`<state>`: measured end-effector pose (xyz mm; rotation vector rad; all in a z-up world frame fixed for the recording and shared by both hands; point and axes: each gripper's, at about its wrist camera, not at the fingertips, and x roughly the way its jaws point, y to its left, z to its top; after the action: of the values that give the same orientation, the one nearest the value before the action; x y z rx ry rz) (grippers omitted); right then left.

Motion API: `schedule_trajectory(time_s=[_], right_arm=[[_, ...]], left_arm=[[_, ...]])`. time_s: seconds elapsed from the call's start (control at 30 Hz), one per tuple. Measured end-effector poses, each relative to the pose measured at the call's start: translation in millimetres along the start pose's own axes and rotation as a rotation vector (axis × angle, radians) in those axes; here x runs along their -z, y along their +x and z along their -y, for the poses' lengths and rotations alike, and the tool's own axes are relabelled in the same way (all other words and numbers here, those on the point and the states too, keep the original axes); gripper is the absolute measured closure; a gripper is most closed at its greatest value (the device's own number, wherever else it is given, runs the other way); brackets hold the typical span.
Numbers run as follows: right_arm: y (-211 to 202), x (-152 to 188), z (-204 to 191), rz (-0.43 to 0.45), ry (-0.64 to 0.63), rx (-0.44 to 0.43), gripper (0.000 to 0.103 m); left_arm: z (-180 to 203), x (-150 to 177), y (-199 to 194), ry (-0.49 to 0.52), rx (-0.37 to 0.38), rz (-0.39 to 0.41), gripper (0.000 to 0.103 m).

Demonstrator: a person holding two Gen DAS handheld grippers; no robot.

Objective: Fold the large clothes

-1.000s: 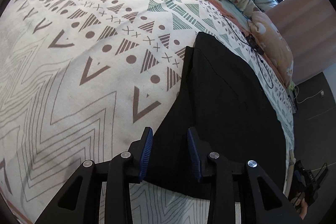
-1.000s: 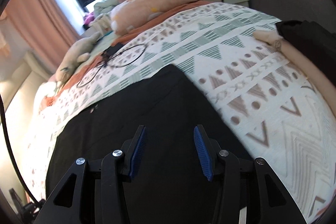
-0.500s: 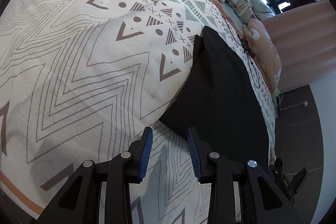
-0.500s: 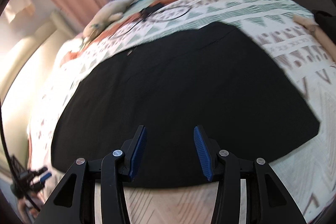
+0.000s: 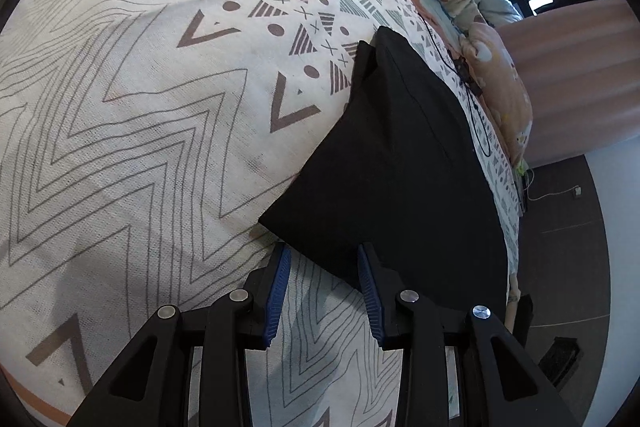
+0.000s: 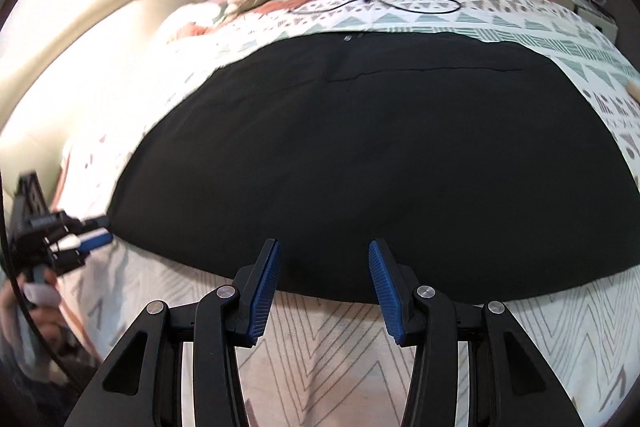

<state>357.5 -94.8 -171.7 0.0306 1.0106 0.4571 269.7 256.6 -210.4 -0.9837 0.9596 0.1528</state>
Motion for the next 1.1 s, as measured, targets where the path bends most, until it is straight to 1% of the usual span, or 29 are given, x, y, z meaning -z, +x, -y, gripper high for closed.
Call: schedule_trajectory(time_s=[0.03,0.07,0.2,0.3,0.37,0.5,0.7,0.8,0.87,0.93,1.1], right_arm=[[2.5,1.0,-1.2,-0.006,-0.004,0.006,0.056],[5.3,1.2,-2.3,-0.013,-0.006,0.009,0.056],[4.9,-3.1,-7.6,-0.005,-0.013,0.0,0.056],[6.6,-5.7,-12.8,-0.007,-0.012,-0.014,0.056],[11.6,-6.0,-16.6,-0.019,-0.017,-0.001,0.056],[26.9,-2.6,-10.9,-0.083,-0.008,0.008,0.056],[39.6,-5.5,-2.7,-0.087,0.018,0.009,0.056],[46.5,-9.0,-4.7,-0.088,0.009,0.028,0.056],[53.6,-17.0,-6.7,-0.089,-0.001,0.047,0.056],[61.9,-26.1,-8.7,-0.093,-0.01,0.07,0.056],[80.6,-51.9,-11.9,-0.107,-0.026,0.11,0.057]], left_arm=[[-0.7,-0.3,0.9,-0.008,0.0,0.001,0.052],[-1.7,-0.8,1.5,-0.018,-0.002,0.006,0.048],[-4.2,-5.5,6.6,-0.043,0.009,0.017,0.048],[-3.3,-8.5,12.2,-0.044,-0.002,0.026,0.048],[-0.5,-10.3,13.9,-0.031,-0.01,0.038,0.048],[4.2,-11.0,20.2,0.0,-0.016,0.066,0.048],[15.3,-10.2,26.2,0.043,-0.01,0.066,0.049],[14.6,-12.1,29.0,0.031,-0.002,0.066,0.055],[13.2,-13.9,29.9,0.016,0.002,0.075,0.068],[14.8,-13.9,29.9,0.009,0.004,0.082,0.074],[22.6,-11.6,27.0,0.02,-0.027,0.111,0.078]])
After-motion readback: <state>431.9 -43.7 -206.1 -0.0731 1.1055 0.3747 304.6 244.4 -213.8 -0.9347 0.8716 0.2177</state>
